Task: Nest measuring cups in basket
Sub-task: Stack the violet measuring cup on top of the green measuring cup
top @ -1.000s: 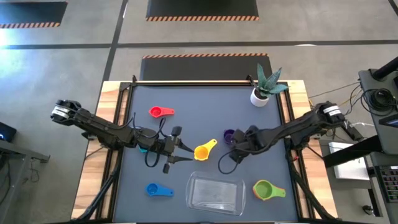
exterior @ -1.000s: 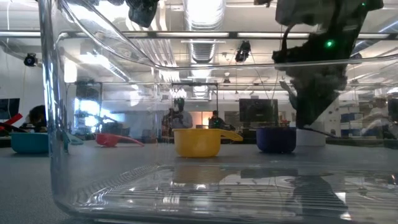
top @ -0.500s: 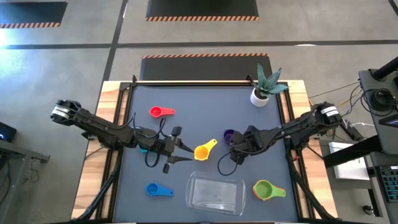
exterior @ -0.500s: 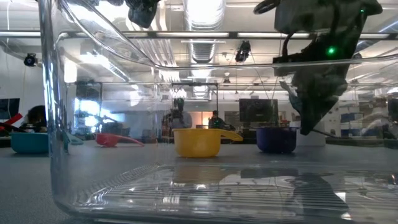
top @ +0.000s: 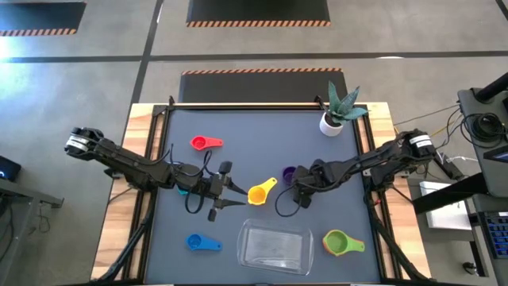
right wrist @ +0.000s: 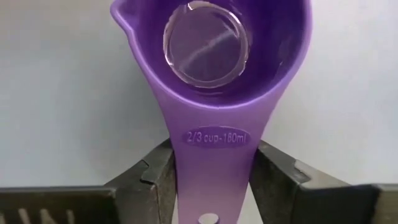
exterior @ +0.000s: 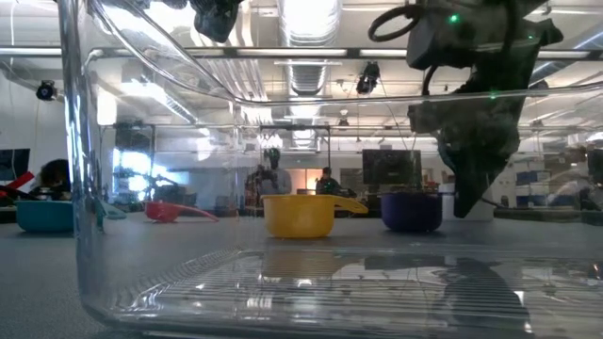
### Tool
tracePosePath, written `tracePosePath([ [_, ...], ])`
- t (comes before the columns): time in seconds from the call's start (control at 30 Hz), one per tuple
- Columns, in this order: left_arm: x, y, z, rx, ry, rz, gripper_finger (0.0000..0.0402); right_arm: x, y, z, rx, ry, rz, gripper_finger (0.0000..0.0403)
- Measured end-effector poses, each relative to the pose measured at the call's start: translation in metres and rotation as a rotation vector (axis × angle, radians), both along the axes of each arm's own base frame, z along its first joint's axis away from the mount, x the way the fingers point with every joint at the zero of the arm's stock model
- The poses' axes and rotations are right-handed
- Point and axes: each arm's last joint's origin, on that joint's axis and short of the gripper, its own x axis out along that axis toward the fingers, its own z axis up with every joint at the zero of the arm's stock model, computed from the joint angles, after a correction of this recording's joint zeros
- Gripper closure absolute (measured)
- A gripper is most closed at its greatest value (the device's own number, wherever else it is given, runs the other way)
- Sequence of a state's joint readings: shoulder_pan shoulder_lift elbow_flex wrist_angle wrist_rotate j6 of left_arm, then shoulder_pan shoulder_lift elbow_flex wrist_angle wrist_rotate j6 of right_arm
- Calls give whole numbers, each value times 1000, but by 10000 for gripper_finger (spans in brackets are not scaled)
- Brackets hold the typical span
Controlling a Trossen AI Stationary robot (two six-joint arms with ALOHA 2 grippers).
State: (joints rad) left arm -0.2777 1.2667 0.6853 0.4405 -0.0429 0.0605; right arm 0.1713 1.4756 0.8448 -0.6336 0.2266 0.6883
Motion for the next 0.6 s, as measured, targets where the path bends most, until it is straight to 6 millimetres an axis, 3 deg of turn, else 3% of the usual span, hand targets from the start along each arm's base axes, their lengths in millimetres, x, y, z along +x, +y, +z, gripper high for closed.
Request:
tracePosePath([
  [0.6, 0, 0, -1, -5, 13, 1, 278, -5, 1, 12, 11, -19, 89, 269],
])
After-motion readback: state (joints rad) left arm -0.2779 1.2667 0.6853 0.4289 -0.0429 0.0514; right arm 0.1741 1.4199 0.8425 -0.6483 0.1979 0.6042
